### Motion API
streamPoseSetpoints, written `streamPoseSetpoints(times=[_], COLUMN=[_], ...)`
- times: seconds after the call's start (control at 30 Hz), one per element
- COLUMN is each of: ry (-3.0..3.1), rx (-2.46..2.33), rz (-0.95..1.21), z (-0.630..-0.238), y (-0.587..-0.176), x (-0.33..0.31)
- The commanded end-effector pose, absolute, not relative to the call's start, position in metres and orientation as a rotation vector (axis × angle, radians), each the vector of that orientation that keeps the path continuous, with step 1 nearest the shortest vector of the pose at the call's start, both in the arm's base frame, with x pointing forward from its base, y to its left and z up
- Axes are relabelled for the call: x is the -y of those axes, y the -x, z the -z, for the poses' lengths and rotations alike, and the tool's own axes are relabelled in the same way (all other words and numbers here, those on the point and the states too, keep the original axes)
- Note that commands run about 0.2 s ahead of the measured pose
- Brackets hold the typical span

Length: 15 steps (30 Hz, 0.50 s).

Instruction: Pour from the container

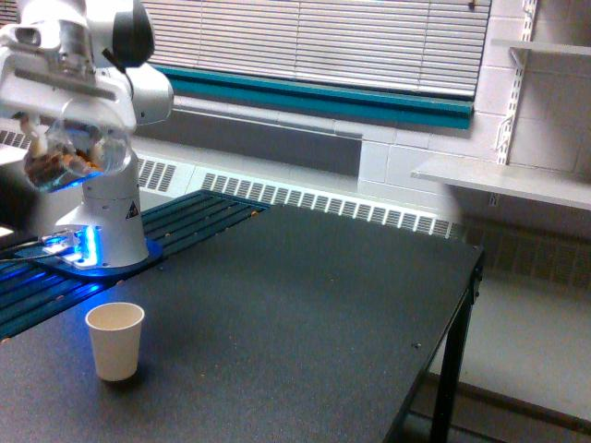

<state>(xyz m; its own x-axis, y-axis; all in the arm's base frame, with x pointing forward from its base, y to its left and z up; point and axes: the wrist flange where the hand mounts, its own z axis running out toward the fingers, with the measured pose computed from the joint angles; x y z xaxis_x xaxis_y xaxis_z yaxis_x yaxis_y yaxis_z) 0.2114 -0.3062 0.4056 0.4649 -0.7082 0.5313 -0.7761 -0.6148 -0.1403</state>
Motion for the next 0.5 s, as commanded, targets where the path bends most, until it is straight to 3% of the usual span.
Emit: streamPoseSetpoints(times=[0.03,0.5], ry=[-2.582,-2.596], rx=[1.288,1.208], rz=[-0.809,-0.727], z=[-0.390,-0.365], y=[-0.199,-0.195], x=[0.304,0.298])
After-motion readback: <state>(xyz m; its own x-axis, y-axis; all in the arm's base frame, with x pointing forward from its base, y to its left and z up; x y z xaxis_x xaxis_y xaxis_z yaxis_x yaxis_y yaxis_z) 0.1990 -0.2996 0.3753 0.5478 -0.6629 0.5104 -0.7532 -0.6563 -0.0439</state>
